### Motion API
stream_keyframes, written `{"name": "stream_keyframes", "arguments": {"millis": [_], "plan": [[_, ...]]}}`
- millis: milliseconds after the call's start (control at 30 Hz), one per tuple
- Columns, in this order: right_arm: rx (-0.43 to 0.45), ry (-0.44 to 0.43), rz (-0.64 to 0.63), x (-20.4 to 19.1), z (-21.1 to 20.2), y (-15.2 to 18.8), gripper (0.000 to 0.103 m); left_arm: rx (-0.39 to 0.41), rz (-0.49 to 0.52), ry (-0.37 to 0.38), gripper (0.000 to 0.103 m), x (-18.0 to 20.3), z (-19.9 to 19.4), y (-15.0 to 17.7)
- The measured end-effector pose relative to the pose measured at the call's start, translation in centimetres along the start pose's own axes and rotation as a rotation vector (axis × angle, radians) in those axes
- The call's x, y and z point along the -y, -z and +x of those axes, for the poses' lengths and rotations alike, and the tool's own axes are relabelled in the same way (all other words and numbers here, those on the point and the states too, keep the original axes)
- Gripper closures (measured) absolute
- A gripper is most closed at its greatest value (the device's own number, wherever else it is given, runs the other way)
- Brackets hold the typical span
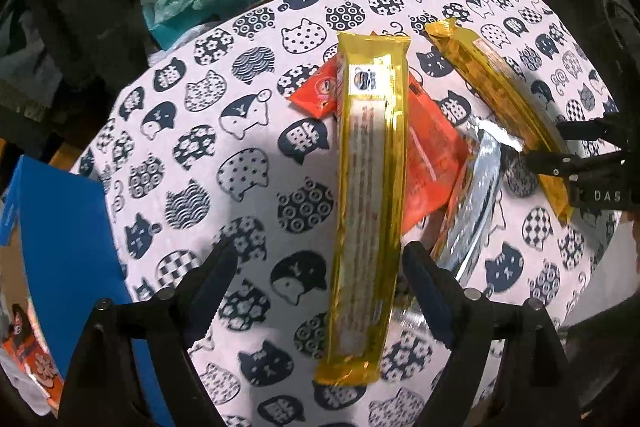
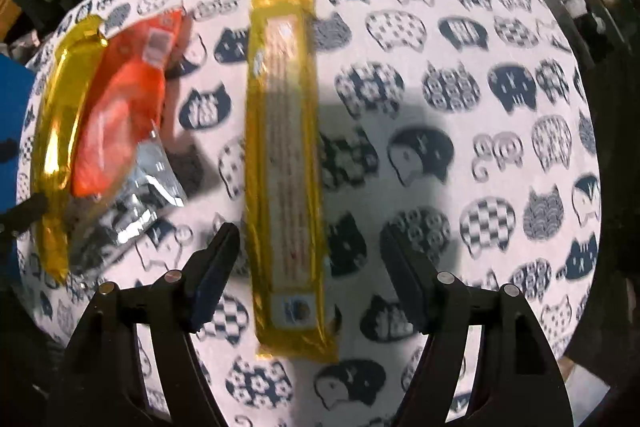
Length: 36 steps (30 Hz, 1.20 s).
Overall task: Organize snacks
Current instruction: 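Grasp a gold wafer bar with the left tool while the right tool grasps another gold bar, then carry both gold bars into the cardboard box and release them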
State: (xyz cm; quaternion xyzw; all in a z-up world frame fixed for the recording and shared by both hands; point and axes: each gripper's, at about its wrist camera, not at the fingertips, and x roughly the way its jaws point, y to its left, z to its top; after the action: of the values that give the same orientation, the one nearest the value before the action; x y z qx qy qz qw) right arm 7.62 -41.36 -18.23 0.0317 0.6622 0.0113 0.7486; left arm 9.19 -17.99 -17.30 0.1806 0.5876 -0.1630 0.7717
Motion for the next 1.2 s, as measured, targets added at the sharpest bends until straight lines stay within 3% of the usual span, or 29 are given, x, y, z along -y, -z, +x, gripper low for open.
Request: {"name": "stream_keyframes", "arguments": {"millis": [267,367,400,433,533,800,1200], "plan": [[0.06,0.013,-0.021,-1.1,0.9,-4.5,0.03,-0.003,-0.05,0.058,0.017,-1.0,2.3,-1.1],[0.073,0.047,-0.035,-2.2,1.0,-4.4,0.038,0.01,-0.05,0.08,0.02,-1.3,2.6,-1.1],[0.078,0.063,-0.045,-2.5,1.0,-4.5,0.049,0.015,-0.052,0.096,0.024,-1.4,2.6,-1.1],[0.078,0.074,-0.062,-2.7,0.9,-4.6,0.061,0.016,-0.054,0.118,0.036,-1.6,2.8,-1.3],[0.068,0.074,-0.077,-4.1,1.4,-4.1,0.071,0.005,-0.052,0.161,0.07,-1.7,3.0,-1.2],[0.054,0.052,-0.082,-4.8,0.1,-2.6,0.072,0.06,-0.023,0.092,0.07,-1.6,1.1,-0.3],[0.123,0.037,-0.111,-7.0,-6.2,-1.1,0.072,0.125,-0.032,0.046,0.07,-2.5,-3.3,1.6]]}}
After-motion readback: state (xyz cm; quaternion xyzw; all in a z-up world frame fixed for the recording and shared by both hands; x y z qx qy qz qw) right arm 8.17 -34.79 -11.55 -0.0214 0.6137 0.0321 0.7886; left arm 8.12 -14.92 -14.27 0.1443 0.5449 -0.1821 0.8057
